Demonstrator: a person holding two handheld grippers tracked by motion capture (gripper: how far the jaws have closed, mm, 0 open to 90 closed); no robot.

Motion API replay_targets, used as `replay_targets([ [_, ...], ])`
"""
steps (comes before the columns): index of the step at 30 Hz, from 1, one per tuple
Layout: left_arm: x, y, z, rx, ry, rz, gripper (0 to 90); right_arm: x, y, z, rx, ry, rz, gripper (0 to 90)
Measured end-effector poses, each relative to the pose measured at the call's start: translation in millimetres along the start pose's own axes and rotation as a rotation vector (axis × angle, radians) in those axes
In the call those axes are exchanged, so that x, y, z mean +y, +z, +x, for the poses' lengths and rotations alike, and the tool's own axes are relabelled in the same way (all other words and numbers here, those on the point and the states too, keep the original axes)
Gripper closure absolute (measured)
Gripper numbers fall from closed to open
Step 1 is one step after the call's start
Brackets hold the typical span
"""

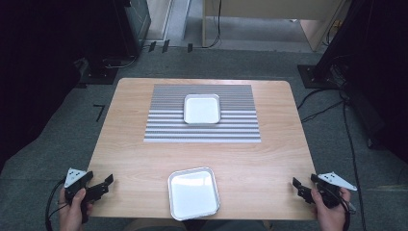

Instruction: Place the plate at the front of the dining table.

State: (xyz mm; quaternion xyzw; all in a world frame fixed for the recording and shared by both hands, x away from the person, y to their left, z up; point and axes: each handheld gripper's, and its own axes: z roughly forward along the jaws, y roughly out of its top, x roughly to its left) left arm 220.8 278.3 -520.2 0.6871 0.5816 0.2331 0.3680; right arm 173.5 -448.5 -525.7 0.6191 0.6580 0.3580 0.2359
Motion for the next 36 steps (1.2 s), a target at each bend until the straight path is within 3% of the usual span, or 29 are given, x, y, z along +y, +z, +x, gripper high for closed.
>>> replay_targets([
  [3, 0.3, 1.3, -3.7, 0.026, 0.030, 0.013, 16.2, -0.2, 0.5, 2.1, -0.017, -0.016, 0.005, 21.7],
  [4, 0.3, 2.3, -6.8, 0.048, 0.055, 0.023, 16.2, -1.0, 1.7, 7.0, -0.051, -0.048, 0.013, 20.6],
  [5, 0.3, 2.3, -6.8, 0.048, 0.055, 0.023, 16.3, -1.0, 1.7, 7.0, -0.051, -0.048, 0.013, 20.6],
  [6, 0.0, 3.4, -10.3, 0.072, 0.080, 0.031, 16.3, -2.7, 2.8, 11.5, -0.085, -0.062, 0.014, 18.0],
  [18, -1.1, 3.4, -12.1, 0.086, 0.068, 0.025, 15.9, -9.7, 0.7, 12.2, -0.106, -0.045, -0.019, 13.3],
  [36, -1.1, 3.4, -12.1, 0.086, 0.067, 0.024, 15.9, -10.3, 0.9, 12.6, -0.116, -0.038, -0.018, 10.7],
])
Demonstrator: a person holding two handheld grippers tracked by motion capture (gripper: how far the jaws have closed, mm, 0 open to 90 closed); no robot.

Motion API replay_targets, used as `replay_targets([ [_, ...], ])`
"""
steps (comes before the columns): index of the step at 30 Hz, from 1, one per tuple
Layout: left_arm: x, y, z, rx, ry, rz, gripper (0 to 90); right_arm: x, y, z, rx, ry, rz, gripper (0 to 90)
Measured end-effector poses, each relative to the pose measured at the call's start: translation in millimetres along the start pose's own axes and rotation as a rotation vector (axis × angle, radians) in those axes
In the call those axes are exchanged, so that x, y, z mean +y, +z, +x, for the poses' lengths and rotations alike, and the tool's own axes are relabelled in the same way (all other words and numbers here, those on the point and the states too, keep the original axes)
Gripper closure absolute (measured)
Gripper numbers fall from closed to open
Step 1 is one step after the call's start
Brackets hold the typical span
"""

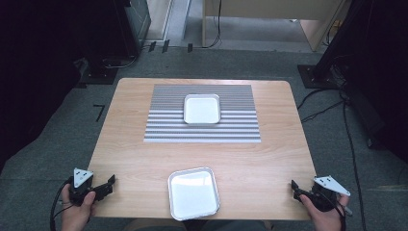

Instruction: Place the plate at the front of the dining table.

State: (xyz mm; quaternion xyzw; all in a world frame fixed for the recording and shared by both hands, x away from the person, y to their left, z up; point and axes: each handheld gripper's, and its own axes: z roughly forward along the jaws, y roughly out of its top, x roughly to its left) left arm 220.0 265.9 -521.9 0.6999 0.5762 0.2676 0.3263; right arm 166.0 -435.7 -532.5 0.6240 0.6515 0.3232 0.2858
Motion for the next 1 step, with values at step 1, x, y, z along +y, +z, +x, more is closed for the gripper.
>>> replay_targets([
  [1, 0.0, 0.0, 0.0, 0.000, 0.000, 0.000, 15.9, 0.0, 0.0, 0.0, 0.000, 0.000, 0.000, 10.7],
])
